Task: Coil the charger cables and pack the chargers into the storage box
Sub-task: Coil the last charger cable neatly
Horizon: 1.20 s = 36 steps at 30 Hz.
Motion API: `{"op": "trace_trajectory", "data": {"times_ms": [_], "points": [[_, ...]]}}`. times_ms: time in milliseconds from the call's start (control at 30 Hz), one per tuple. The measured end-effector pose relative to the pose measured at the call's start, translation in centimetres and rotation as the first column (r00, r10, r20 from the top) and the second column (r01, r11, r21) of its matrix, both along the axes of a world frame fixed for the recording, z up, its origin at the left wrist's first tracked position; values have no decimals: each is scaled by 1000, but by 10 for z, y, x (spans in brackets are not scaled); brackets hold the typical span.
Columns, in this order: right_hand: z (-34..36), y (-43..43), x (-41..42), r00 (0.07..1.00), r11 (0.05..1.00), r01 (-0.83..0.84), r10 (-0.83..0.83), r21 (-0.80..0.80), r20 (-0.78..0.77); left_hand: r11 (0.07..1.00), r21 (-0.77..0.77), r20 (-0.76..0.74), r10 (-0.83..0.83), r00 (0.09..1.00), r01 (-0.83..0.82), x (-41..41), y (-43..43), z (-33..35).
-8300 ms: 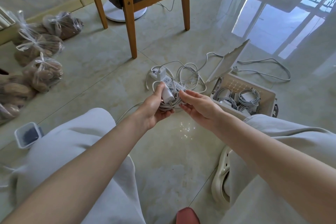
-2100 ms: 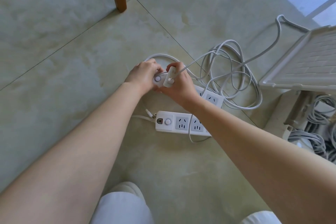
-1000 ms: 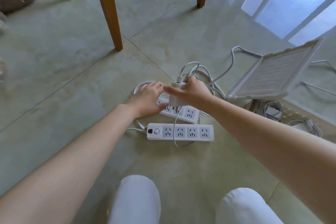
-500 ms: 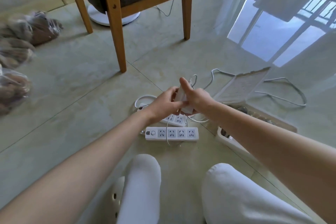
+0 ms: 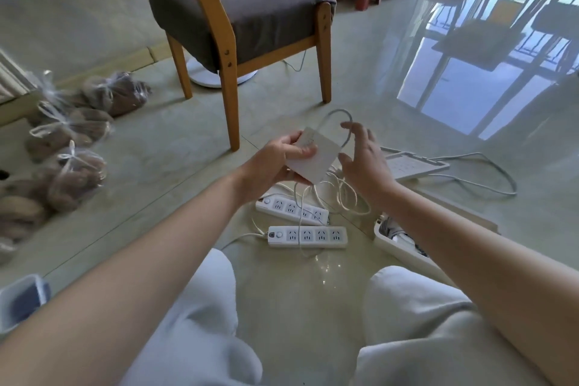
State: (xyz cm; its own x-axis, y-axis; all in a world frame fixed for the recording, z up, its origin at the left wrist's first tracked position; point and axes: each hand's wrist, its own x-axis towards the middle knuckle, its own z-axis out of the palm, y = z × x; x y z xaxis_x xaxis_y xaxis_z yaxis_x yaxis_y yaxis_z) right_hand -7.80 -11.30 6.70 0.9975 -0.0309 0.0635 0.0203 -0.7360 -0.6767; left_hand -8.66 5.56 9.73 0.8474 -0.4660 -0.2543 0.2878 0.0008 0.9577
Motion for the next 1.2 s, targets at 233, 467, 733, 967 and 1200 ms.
{"op": "trace_trajectory", "data": {"times_ms": [233,467,733,967,1200], "points": [[9,24,-40,981,938,-100,148,331,-122,901,-348,-50,258,965,-259,-34,1,27],[9,37,-78,980,950,-137,171,281,-99,700,-465,-289,459,840,-542,-57,-6,13],[11,46,-93,998,954,-64,60,294,22,724,44,-267,672,691,-688,-57,3,-19],[9,53,-108,881,879,-444,464,175,-94,754,124,-337,644,687,-645,-64,5,-23],[-21,38,-103,692,725,-684,606,-86,-392,813,13,-425,532,733,-582,-68,12,-7]]}}
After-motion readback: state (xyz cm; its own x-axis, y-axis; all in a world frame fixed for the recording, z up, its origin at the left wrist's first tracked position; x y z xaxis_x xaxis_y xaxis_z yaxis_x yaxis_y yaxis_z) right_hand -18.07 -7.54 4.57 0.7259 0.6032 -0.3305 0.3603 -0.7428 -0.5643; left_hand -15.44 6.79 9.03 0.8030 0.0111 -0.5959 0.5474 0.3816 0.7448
